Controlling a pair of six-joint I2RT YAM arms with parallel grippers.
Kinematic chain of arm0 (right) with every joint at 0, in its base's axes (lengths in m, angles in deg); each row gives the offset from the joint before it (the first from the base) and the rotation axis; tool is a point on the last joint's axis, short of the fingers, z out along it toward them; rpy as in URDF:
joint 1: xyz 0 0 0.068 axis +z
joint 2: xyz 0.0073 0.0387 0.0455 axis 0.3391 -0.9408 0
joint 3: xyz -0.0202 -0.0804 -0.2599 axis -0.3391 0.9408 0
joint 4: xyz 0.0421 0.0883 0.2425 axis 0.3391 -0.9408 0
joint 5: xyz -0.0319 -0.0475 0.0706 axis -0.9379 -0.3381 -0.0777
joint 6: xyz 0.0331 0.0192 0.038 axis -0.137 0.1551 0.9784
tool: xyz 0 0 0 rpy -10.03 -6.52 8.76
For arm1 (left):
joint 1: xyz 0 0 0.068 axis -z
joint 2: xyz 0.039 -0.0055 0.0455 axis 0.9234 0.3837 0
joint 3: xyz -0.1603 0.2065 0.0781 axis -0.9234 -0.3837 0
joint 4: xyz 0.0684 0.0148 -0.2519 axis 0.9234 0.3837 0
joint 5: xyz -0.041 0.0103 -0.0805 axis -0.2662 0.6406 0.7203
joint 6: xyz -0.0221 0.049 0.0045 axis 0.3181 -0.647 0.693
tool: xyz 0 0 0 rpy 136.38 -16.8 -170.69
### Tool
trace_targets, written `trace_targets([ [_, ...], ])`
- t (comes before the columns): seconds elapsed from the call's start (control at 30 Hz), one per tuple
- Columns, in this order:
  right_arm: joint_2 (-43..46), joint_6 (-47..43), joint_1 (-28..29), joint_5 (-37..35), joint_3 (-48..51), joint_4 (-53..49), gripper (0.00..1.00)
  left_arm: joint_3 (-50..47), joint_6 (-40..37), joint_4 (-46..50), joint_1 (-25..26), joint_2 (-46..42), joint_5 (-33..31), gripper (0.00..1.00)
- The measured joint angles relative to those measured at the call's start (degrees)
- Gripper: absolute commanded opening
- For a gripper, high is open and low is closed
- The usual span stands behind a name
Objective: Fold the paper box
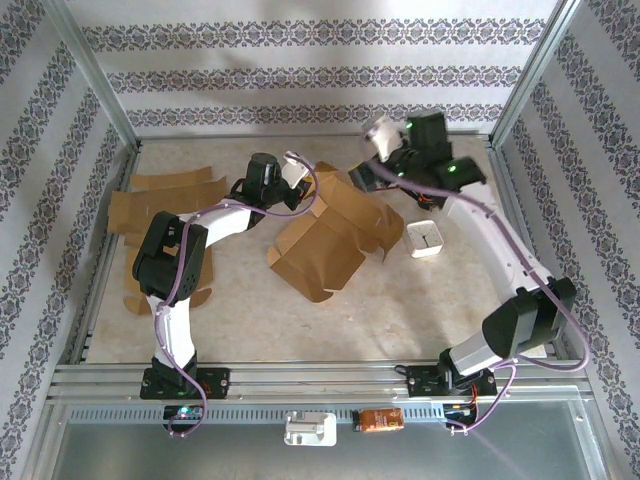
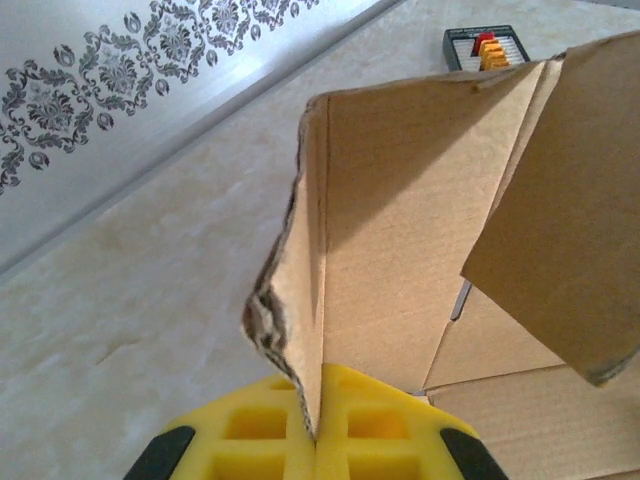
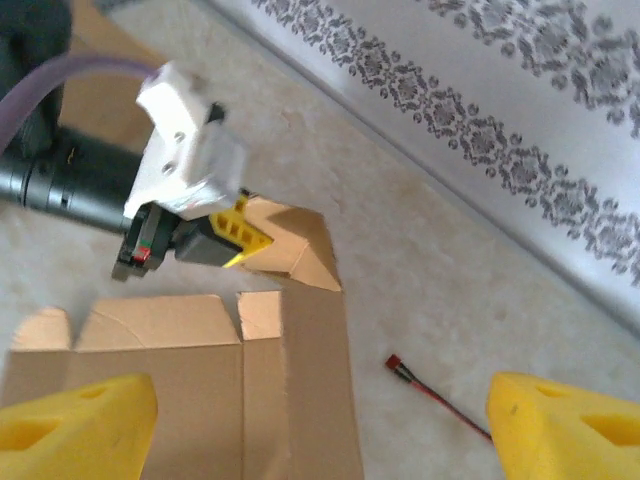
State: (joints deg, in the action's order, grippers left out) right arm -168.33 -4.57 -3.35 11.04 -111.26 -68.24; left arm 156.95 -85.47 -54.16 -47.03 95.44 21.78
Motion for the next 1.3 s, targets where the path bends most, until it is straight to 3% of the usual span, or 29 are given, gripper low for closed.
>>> trace_targets([
  [0.13, -9.01, 7.13, -6.27, 11.08, -8.85, -7.19, 0.88, -0.28, -0.20, -1.01, 0.00, 0.00, 1.11, 0.00],
  [0.27, -17.88, 9.73, -8.48, 18.36, -11.87, -13.38, 0.85, -0.28, -0.39, -1.20, 0.00, 0.00, 1.97, 0.00],
  [0.43, -23.47, 11.26, -8.61, 23.47, -11.87, -17.40, 0.70, -0.28, -0.61, -1.20, 0.00, 0.00, 2.60, 0.00],
  [0.63, -24.26, 12.92, -8.61, 25.11, -11.67, -17.55, 0.51, -0.24, -0.59, -1.16, 0.00, 0.00, 3.54, 0.00],
  [0.87, -24.26, 13.66, -8.61, 23.85, -8.52, -16.31, 0.59, 3.54, 0.87, 3.69, 0.00, 0.02, 6.47, 0.00],
  [1.3, -24.44, 15.72, -8.87, 22.91, -8.04, -13.84, 0.39, 17.81, 6.86, 25.55, -0.17, 2.56, 8.68, 0.00],
])
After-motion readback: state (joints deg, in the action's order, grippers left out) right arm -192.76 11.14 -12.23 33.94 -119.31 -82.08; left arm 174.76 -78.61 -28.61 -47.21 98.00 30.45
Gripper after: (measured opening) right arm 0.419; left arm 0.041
